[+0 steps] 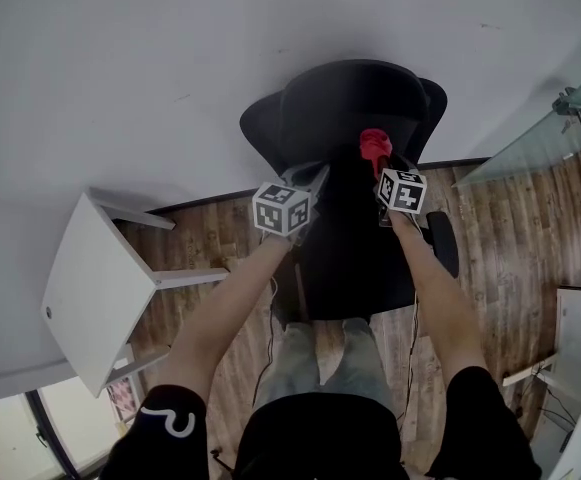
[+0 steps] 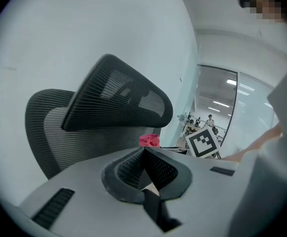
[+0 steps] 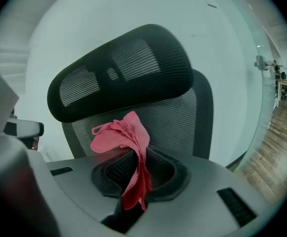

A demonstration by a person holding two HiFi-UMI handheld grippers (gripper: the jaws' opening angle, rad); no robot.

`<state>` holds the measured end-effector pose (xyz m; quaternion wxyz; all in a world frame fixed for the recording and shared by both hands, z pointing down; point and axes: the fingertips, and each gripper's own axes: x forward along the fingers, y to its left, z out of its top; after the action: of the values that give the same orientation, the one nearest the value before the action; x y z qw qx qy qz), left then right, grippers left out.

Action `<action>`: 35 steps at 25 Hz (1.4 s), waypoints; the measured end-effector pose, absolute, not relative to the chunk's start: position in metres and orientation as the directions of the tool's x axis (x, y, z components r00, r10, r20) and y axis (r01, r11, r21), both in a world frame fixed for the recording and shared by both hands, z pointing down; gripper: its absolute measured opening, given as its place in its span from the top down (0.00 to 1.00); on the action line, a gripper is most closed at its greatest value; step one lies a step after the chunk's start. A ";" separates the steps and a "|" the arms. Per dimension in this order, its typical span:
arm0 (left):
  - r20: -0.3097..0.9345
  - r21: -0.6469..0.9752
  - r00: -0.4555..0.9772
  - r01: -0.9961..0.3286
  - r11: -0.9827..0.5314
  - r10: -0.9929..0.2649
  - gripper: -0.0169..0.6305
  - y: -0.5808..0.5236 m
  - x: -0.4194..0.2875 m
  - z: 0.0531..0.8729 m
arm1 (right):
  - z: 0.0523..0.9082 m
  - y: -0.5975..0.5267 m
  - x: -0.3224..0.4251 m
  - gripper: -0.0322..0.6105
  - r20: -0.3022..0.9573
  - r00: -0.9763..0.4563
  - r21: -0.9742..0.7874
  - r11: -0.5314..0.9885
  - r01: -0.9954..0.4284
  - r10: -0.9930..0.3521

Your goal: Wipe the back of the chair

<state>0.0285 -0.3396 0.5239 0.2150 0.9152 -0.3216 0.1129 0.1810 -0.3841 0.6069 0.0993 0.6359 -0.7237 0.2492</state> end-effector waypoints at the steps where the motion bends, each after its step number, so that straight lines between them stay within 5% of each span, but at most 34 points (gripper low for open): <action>1: 0.353 0.314 0.763 -0.642 -0.700 -0.541 0.94 -0.340 0.017 0.524 | 0.607 -0.384 0.165 0.85 0.460 -0.184 -0.240 0.078 -0.968 -0.868; 19: 0.380 0.285 0.700 -0.710 -0.644 -0.604 0.94 -0.341 -0.161 0.526 | 0.625 -0.394 -0.046 0.84 0.443 -0.331 -0.313 0.202 -0.928 -0.833; 35: 0.370 0.319 0.619 -0.785 -0.532 -0.693 0.94 -0.349 -0.249 0.544 | 0.654 -0.410 -0.090 0.84 0.503 -0.310 -0.242 0.212 -0.947 -0.807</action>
<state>-0.2487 -0.3486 0.5439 0.2318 0.8694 -0.4248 0.0994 -0.0905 -0.4105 0.6538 0.1354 0.5717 -0.7667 0.2587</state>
